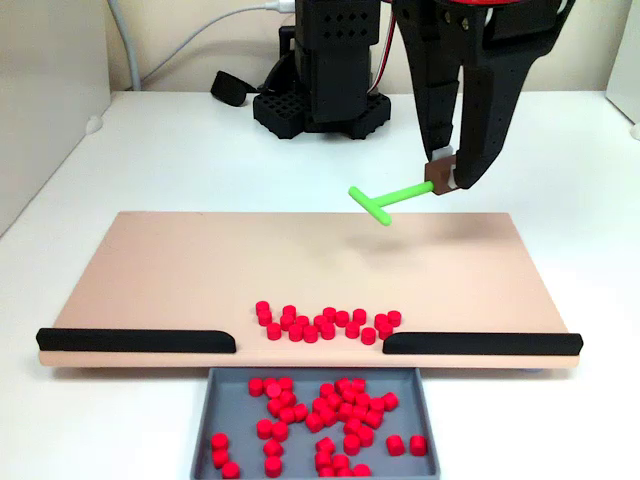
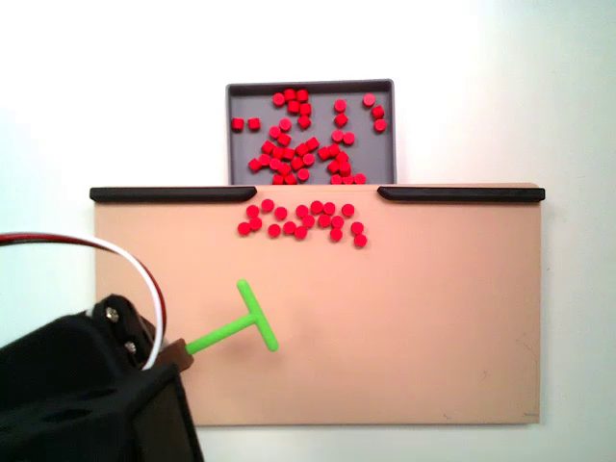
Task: Push granules from left to the grey container
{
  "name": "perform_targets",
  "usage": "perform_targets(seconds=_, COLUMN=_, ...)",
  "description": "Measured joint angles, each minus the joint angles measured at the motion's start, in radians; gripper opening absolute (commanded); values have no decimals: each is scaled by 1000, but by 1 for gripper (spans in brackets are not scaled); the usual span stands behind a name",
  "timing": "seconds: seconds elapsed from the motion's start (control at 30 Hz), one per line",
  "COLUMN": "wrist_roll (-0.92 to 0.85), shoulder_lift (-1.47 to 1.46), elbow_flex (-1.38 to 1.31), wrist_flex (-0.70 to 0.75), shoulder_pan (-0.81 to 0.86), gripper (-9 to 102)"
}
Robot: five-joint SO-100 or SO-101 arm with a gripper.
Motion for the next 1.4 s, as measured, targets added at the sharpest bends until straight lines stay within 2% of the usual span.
perform_targets(seconds=0.4, wrist_roll=95, shoulder_lift=-81, elbow_flex=-140, wrist_flex=67, shoulder_pan=-37, gripper=0)
perform_targets(seconds=0.8, wrist_roll=173, shoulder_lift=-239, elbow_flex=-313, wrist_flex=63, shoulder_pan=-40, gripper=0)
perform_targets(seconds=1.2, wrist_roll=247, shoulder_lift=-279, elbow_flex=-325, wrist_flex=63, shoulder_pan=-49, gripper=0)
perform_targets(seconds=1.4, wrist_roll=261, shoulder_lift=-354, elbow_flex=-413, wrist_flex=61, shoulder_pan=-49, gripper=0)
